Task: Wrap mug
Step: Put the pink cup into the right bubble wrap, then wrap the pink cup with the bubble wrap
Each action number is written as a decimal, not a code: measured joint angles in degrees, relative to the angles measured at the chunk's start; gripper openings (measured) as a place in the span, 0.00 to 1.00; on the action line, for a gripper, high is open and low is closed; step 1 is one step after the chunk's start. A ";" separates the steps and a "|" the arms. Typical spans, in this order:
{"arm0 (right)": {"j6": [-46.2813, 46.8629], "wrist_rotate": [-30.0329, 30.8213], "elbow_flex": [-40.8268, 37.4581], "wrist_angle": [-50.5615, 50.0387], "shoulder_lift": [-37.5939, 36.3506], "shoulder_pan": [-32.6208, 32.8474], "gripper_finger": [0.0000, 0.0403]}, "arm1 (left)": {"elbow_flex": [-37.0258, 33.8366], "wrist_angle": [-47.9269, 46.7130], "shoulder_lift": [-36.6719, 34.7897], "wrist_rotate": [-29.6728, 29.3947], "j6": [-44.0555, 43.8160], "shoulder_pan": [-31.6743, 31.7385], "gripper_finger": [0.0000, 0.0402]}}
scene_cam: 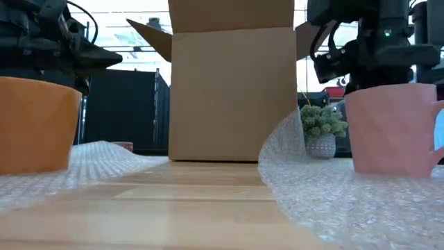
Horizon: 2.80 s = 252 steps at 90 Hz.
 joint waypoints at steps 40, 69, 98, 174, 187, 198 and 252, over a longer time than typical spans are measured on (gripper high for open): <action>8.30 -0.09 9.92 -19.08 -2.95 1.40 0.49 | 0.02 -0.02 -0.01 0.02 -0.58 0.00 0.00; 26.92 4.21 20.04 -10.28 -10.07 19.69 0.56 | 0.01 0.44 -0.01 0.02 -0.35 -0.01 0.00; 27.47 13.76 20.01 20.94 1.16 35.54 0.49 | 0.01 0.16 0.00 0.04 -0.07 0.00 0.00; 13.06 10.67 30.45 22.22 31.92 36.41 0.38 | 0.02 -5.51 0.23 1.01 -0.44 -0.01 0.00; 15.98 10.91 30.50 19.05 33.68 36.43 0.38 | 0.00 -5.51 0.23 1.01 -0.49 0.00 0.00; 17.71 11.04 30.73 17.14 33.90 36.37 0.38 | 0.02 -5.48 0.23 1.01 -0.49 0.00 0.00; 23.82 5.18 30.32 13.71 30.07 36.56 0.02 | 0.00 -1.23 0.21 1.36 -0.59 -0.01 0.00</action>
